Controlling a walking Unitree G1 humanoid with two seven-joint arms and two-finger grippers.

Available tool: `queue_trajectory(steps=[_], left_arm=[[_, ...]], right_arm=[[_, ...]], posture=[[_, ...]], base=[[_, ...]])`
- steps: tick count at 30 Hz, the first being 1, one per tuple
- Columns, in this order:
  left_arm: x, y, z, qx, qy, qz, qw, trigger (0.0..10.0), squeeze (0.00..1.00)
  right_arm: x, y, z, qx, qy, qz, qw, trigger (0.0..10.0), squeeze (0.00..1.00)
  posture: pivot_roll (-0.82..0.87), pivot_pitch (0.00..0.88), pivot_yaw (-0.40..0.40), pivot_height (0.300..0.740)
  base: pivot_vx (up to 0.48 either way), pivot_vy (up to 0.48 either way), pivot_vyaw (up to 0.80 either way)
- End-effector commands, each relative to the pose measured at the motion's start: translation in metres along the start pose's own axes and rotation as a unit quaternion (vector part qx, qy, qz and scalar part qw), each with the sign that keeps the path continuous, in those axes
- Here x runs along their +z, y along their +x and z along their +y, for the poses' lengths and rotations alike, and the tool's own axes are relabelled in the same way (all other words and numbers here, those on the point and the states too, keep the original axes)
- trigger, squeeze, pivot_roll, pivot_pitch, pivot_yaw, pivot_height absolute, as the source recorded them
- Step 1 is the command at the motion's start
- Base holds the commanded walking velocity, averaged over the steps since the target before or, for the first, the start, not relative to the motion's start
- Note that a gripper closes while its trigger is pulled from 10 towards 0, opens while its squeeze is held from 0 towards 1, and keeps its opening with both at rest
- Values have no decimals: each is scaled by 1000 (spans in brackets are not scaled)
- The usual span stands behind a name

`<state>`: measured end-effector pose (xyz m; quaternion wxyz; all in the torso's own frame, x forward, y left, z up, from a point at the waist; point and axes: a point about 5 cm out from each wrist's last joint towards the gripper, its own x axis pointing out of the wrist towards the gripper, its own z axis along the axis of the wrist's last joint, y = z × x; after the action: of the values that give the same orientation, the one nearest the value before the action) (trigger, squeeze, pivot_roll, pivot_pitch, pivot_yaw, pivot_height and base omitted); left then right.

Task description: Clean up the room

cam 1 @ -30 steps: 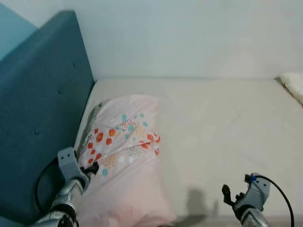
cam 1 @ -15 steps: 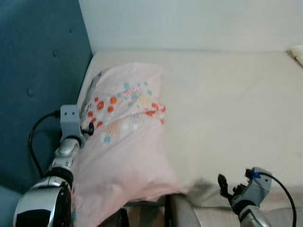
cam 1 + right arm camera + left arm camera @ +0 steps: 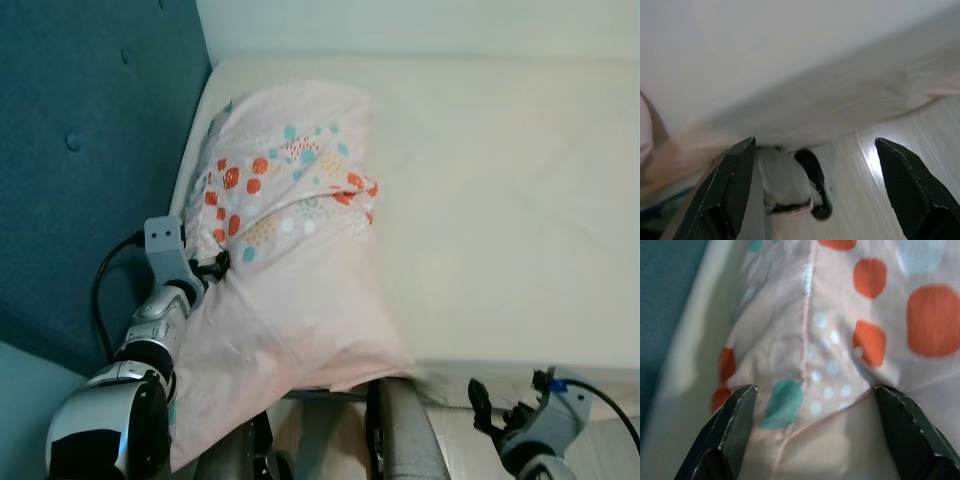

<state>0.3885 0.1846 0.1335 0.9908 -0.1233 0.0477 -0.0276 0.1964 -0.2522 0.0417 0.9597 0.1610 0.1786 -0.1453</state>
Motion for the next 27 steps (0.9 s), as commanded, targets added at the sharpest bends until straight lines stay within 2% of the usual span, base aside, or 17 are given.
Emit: queue_trajectory(steps=[1,3,8,11,12,13,15,17,18,19,24,25,27], left_arm=[[1,4,-14,-23,-42,3,999,10000,0],[10,8,-24,-47,-74,-12,996,10000,0],[15,12,-37,-81,-95,-18,992,10000,0],[12,12,-46,-99,-78,-9,992,10000,0],[1,10,-51,-103,-38,10,994,10000,0],[1,10,-51,-103,-38,10,994,10000,0],[-8,8,-53,-103,-4,24,994,10000,0],[-11,7,-53,-103,7,30,994,10000,0],[-15,6,-53,-102,14,38,994,6549,0],[-19,5,-54,-104,10,45,993,0,0],[-24,4,-58,-119,-8,53,992,0,0],[-22,5,-70,-140,-39,48,988,0,0],[-20,6,-75,-149,-53,45,986,0,0]], right_arm=[[-7,-7,-2,-9,6,18,1000,10000,0],[-8,-9,-2,-11,6,22,1000,10000,0],[-8,-12,0,-11,7,24,1000,10000,0],[-6,-12,1,-11,9,23,1000,10000,0],[-2,-13,1,-13,10,16,1000,10000,0],[-2,-13,1,-13,10,16,1000,10000,0],[2,-14,0,-16,11,11,1000,10000,0],[3,-15,0,-17,11,10,1000,10000,0],[5,-15,-1,-19,12,9,1000,10000,0],[6,-15,-1,-21,12,7,1000,10000,0],[10,-15,-2,-24,12,2,1000,10000,0],[13,-13,-2,-25,13,-2,1000,10000,0],[14,-13,-2,-26,13,-3,1000,10000,0]], posture=[[-153,446,54,617],[-152,447,54,617],[-153,454,60,617],[-154,455,64,617],[-153,455,68,617],[-153,455,68,617],[-155,454,71,617],[-155,453,71,617],[-152,449,71,617],[-150,449,72,617],[-148,445,73,617],[-148,438,75,617],[-148,438,75,617]], base=[[0,0,0],[0,0,0],[0,0,0],[0,0,0],[0,0,0],[0,0,0],[0,0,0],[0,0,0],[0,0,0],[0,0,0],[0,0,0],[0,0,0],[0,0,0]])
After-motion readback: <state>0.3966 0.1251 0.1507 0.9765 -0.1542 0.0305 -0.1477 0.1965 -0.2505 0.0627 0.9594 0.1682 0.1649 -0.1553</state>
